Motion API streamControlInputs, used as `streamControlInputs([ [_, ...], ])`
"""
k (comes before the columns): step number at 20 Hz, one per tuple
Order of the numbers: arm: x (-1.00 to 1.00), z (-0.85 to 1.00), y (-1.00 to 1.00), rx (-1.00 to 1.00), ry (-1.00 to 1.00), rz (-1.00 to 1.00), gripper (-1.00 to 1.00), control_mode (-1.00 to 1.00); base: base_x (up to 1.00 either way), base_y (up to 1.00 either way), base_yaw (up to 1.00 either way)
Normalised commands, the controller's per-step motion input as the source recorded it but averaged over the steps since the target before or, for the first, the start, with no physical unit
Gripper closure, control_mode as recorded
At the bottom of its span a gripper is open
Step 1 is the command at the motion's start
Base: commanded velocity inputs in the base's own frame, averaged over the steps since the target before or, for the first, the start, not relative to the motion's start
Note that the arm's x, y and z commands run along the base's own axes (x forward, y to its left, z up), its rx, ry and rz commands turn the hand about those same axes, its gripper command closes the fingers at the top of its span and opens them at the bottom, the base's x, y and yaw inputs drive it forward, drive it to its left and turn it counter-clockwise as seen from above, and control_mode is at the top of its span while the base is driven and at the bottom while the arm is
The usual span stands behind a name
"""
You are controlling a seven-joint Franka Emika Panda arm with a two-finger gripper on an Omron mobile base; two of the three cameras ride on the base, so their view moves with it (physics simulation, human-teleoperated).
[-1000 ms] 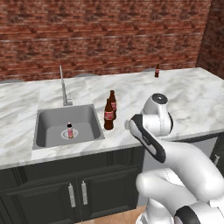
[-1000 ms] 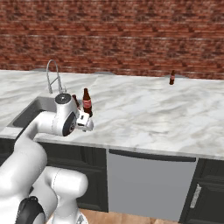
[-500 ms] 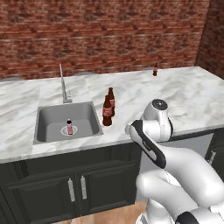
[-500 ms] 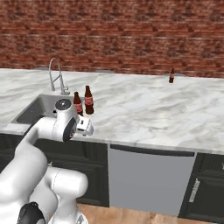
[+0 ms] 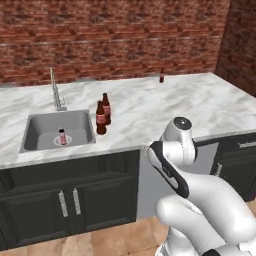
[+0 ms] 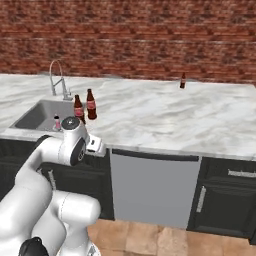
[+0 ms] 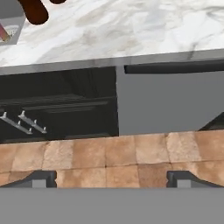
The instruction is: Place the large bottle from the dining counter next to the other large bottle outside the sink, and place the small bottle from the dining counter next to the other small bottle inside the sink.
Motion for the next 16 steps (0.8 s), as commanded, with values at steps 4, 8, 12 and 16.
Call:
streamControlInputs([
  [4, 0.00, 0.00, 0.00, 0.00, 0.00, 0.00, -1.00, 1.00, 0.00, -1.00, 0.00],
  [8, 0.00, 0.00, 0.00, 0.00, 0.00, 0.00, -1.00, 1.00, 0.00, -1.00, 0.00],
  [12, 0.00, 0.00, 0.00, 0.00, 0.00, 0.00, -1.00, 1.00, 0.00, -1.00, 0.00],
  [16, 0.00, 0.00, 0.00, 0.00, 0.00, 0.00, -1.00, 1.00, 0.00, -1.00, 0.00],
])
